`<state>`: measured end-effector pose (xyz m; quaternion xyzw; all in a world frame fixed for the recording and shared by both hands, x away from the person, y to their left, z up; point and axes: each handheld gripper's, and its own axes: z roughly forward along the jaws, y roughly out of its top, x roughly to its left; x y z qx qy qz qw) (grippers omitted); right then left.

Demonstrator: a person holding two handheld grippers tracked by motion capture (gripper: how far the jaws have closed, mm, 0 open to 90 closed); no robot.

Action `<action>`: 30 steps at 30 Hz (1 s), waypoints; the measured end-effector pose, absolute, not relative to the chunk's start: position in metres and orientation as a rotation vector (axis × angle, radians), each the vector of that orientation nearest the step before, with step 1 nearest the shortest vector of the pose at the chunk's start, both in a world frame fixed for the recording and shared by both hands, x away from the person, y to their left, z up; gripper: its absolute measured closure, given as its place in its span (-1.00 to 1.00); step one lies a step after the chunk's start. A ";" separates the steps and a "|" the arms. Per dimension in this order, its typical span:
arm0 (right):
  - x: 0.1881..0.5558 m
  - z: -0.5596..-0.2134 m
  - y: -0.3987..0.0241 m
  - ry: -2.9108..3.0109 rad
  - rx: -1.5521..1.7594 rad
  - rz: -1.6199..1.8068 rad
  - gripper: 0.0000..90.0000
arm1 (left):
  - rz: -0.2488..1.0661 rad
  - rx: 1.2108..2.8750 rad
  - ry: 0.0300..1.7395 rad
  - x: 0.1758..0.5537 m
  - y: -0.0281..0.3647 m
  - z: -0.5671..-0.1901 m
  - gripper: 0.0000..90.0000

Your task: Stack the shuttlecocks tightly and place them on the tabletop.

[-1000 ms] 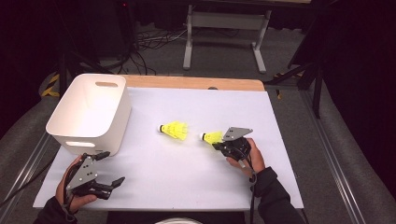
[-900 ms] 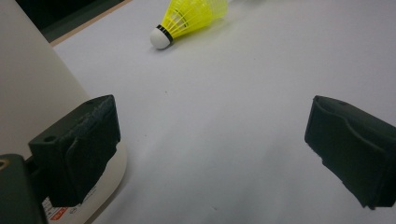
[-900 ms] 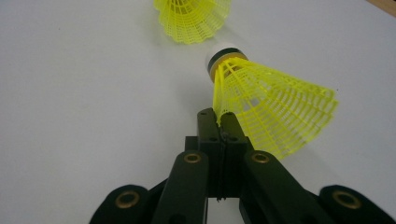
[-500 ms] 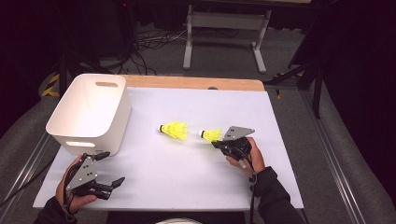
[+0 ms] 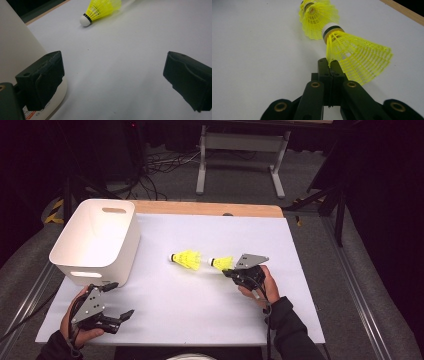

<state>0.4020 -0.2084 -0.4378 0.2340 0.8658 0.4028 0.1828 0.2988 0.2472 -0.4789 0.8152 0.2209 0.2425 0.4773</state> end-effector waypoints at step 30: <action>0.425 -0.452 -0.157 2.512 0.612 1.127 1.00 | 0.585 2.003 0.536 0.300 0.246 -0.480 -0.90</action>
